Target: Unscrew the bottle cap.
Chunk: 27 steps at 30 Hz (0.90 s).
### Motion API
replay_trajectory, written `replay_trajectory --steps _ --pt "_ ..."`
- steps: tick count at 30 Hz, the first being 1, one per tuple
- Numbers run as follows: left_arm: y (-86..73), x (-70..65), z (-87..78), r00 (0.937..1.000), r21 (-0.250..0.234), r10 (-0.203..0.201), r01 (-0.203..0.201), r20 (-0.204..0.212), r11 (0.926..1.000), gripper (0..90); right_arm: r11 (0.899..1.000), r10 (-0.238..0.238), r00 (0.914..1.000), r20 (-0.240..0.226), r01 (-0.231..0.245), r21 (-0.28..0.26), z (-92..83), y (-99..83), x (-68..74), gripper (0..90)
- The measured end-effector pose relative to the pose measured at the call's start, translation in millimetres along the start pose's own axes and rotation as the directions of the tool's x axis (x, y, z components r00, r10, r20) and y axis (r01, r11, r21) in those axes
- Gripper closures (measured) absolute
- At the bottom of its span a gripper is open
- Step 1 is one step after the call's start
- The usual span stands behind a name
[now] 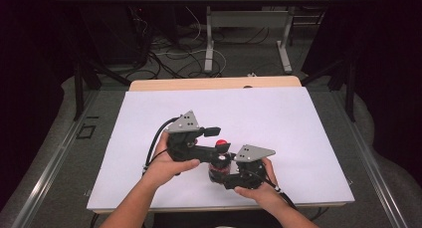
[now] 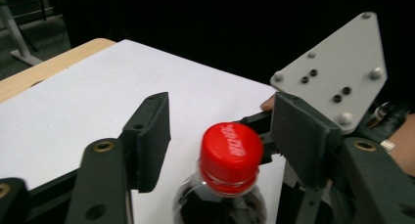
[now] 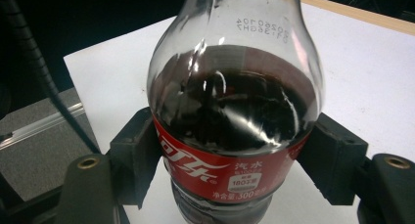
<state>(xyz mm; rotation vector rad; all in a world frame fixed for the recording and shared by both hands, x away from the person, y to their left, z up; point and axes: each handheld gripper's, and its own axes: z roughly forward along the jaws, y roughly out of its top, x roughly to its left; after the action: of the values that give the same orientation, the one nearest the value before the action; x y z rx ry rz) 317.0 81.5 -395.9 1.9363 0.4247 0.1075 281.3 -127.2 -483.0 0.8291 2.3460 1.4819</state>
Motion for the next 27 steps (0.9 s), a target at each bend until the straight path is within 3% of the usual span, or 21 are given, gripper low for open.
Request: replay_trajectory --steps 4,11,15,17,18,20,21,22,25,27 --pt "-4.9 1.3 6.0 0.9987 0.013 0.020 -0.021 0.048 0.9997 47.7 1.000 -0.009 0.9998 -0.020 0.008 -0.005 0.9 -0.2 1.7 29.3" --pt "-5.0 -0.7 8.6 0.9983 0.014 0.027 -0.028 0.051 0.9995 60.3 1.000 -0.012 0.9996 -0.025 0.012 0.001 1.2 -0.2 3.1 29.3" --pt "-6.4 -4.8 11.3 0.9996 0.002 0.027 -0.027 -0.005 0.9996 61.1 1.000 -0.005 0.9999 -0.012 0.005 0.007 1.3 -0.6 2.6 29.3" --pt "-7.0 -9.8 13.2 0.9982 -0.001 0.019 -0.019 -0.057 0.9998 61.2 1.000 -0.004 1.0000 -0.001 0.004 0.006 2.0 -1.1 1.6 29.3" --pt "-7.6 -13.3 14.4 0.9959 -0.010 -0.003 0.002 -0.090 0.9999 61.2 1.000 -0.004 1.0000 -0.001 0.004 0.006 2.0 -1.1 1.6 29.3" --pt "-8.1 -22.0 17.9 0.9844 -0.016 -0.014 0.011 -0.176 0.9998 61.3 1.000 -0.001 0.9996 0.029 0.001 0.003 3.0 -1.5 1.1 29.4" --pt "-8.5 -32.5 22.1 0.9632 -0.024 -0.028 0.023 -0.267 0.9995 61.3 1.000 -0.002 0.9993 0.037 0.001 0.009 2.8 -1.7 1.0 29.4" --pt "-8.5 -32.5 22.1 0.9632 -0.024 -0.028 0.023 -0.267 0.9995 61.3 1.000 -0.002 0.9993 0.037 0.001 0.009 2.8 -1.7 1.0 29.4" --pt "-9.7 -47.9 28.6 0.9175 -0.051 -0.055 0.038 -0.394 0.9980 61.4 1.000 0.008 0.9987 0.051 -0.008 0.007 2.5 -2.5 1.3 29.4" --pt "-8.8 -52.0 31.3 0.9013 -0.052 -0.065 0.047 -0.428 0.9975 61.3 1.000 -0.008 0.9986 0.052 0.007 0.011 2.1 -2.8 0.8 29.4"
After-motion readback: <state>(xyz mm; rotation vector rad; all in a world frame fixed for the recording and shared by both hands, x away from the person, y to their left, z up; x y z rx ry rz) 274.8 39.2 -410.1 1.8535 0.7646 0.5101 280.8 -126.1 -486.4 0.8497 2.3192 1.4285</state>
